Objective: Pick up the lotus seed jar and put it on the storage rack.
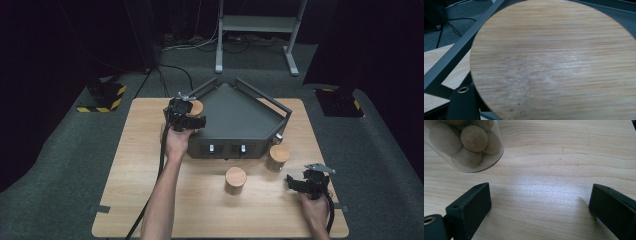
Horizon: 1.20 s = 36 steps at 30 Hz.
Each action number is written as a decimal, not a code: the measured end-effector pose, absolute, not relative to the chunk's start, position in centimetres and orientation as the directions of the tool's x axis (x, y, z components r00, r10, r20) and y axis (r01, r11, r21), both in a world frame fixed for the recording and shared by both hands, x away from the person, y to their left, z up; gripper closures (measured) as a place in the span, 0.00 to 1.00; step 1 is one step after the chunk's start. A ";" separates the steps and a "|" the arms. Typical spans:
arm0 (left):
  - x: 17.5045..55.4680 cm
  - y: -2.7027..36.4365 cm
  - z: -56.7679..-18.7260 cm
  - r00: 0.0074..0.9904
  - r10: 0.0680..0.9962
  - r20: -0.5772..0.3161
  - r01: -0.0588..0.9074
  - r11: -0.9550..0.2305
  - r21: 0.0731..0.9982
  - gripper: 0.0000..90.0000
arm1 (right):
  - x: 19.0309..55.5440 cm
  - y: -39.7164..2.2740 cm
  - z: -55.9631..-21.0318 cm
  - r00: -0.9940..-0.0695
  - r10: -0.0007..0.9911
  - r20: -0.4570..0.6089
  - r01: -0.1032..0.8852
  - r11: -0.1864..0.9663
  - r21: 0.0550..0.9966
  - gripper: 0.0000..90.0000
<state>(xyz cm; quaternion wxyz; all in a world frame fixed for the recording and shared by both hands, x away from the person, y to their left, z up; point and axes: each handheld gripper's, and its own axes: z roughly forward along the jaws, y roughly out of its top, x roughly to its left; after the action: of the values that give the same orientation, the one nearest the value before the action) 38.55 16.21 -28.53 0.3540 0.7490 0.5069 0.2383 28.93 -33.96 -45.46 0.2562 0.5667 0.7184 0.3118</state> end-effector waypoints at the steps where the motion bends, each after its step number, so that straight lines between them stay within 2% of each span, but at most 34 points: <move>1: 38.7 16.1 -28.6 0.372 0.928 -0.001 0.591 -0.236 0.771 0.28 | 28.9 -34.0 -45.5 -0.226 0.974 -0.015 0.654 0.163 0.738 0.04; 30: 39.4 15.5 -31.7 0.357 0.934 0.031 0.578 -0.247 0.778 0.28 | 28.9 -33.9 -45.5 -0.226 0.974 -0.016 0.654 0.164 0.738 0.04; 36: 39.5 16.0 -31.9 0.353 0.936 0.001 0.587 -0.222 0.779 0.28 | 28.9 -33.9 -45.5 -0.226 0.974 -0.016 0.654 0.164 0.738 0.04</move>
<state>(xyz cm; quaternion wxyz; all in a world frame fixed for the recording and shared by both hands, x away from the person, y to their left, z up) 39.52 16.00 -31.88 0.3550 0.7419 0.5130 0.2459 28.93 -33.94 -45.46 0.2566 0.5665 0.7185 0.3115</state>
